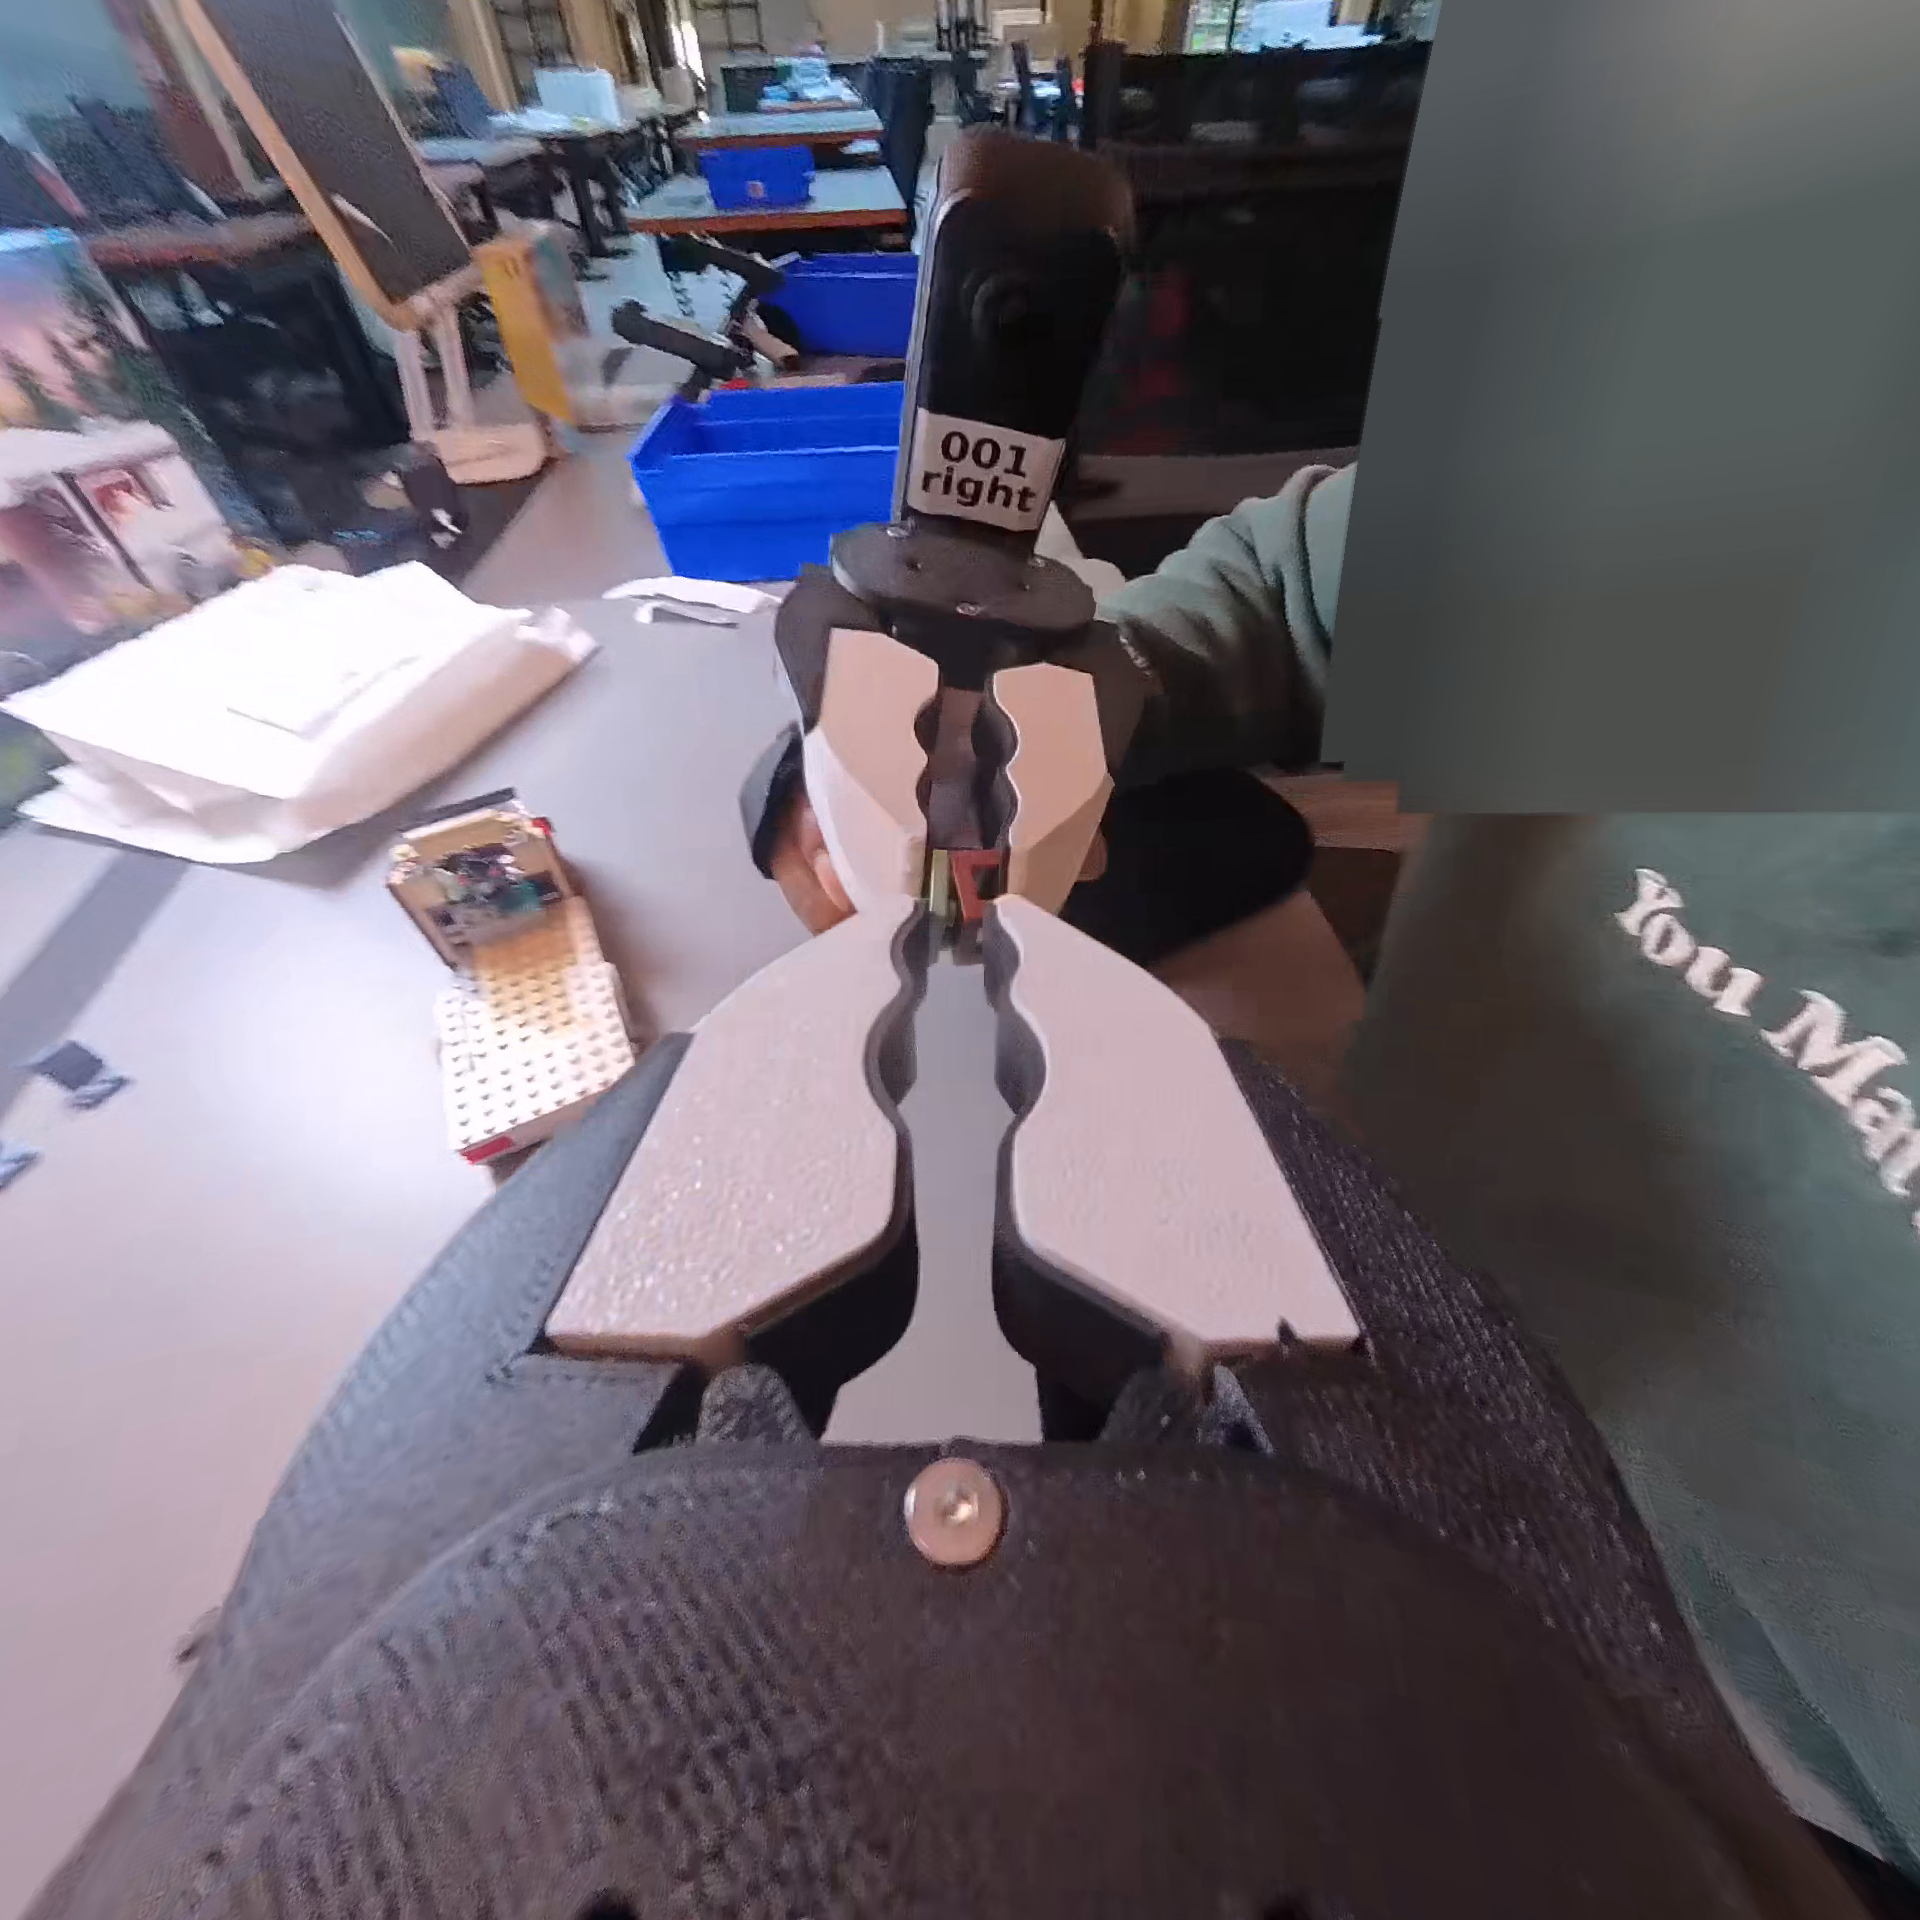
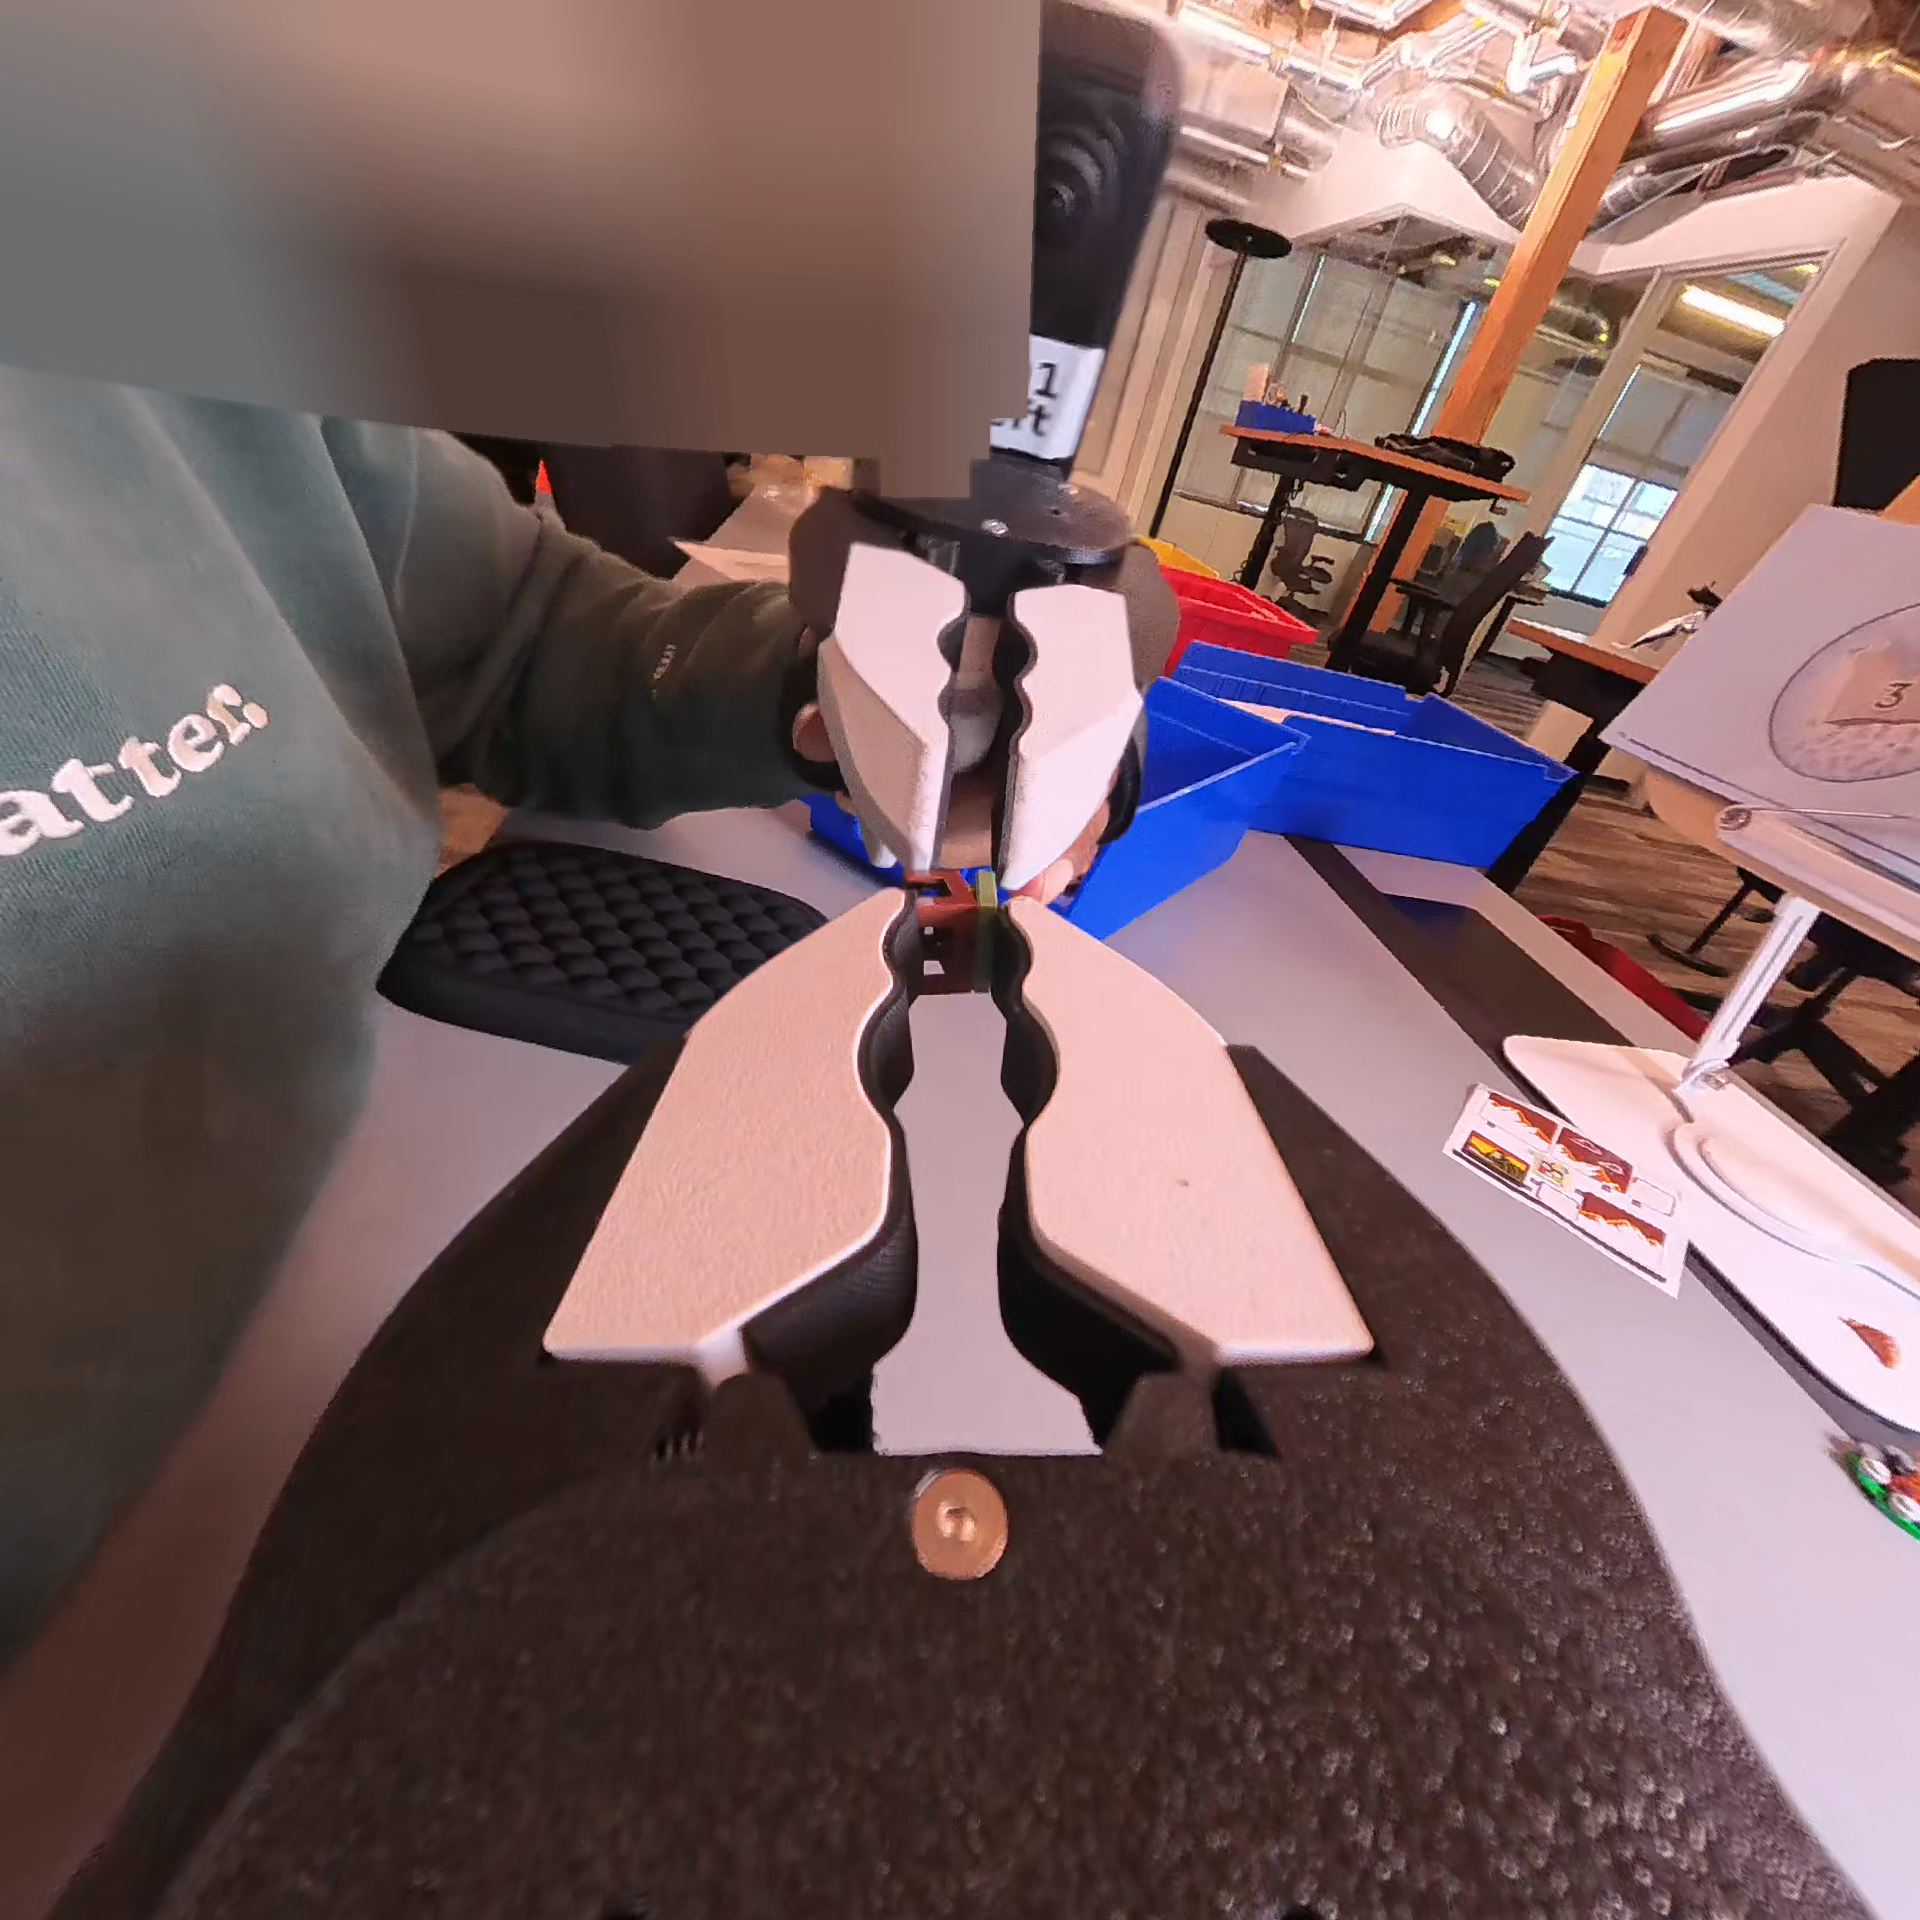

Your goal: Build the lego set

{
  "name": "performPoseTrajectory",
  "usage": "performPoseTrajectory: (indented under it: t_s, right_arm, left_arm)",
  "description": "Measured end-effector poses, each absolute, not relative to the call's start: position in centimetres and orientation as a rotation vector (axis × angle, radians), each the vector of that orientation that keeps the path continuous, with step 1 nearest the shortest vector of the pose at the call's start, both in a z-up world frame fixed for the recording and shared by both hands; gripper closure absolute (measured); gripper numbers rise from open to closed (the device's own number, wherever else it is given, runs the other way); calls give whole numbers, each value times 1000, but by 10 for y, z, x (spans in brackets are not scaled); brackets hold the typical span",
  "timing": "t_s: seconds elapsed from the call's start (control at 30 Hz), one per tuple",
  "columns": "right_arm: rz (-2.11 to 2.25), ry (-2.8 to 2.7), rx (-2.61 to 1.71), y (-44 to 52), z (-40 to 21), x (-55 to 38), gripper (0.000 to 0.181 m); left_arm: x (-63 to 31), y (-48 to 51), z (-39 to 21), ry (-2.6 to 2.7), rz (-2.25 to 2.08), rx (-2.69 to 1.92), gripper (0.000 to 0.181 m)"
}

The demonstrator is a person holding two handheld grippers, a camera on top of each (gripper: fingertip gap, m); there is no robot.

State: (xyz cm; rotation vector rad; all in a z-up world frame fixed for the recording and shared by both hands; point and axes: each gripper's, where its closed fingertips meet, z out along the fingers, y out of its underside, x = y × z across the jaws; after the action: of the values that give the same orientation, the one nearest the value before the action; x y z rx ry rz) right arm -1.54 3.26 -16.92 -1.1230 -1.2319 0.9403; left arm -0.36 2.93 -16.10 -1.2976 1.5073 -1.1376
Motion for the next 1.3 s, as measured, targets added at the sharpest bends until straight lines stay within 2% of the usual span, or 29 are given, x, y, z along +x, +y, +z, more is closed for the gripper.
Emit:
performPoseTrajectory:
  t_s: [0.1,0.17,0.8,0.87,1.3]
  right_arm:
    - [949,-1225,-1136,34,-170,-16,169]
    - [954,-1231,-1143,33,-171,-17,169]
    - [859,-1272,-1187,38,-181,-22,169]
    - [861,-1275,-1194,38,-183,-23,169]
    - [835,-1299,-1203,34,-188,-26,169]
  left_arm:
    - [-5,31,-161,1493,-1063,-1286,172]
    - [-6,35,-162,1485,-1001,-1282,164]
    - [-11,32,-174,1495,-1064,-1324,167]
    - [-11,29,-176,1501,-1087,-1330,161]
    - [-12,28,-182,1485,-1044,-1328,168]
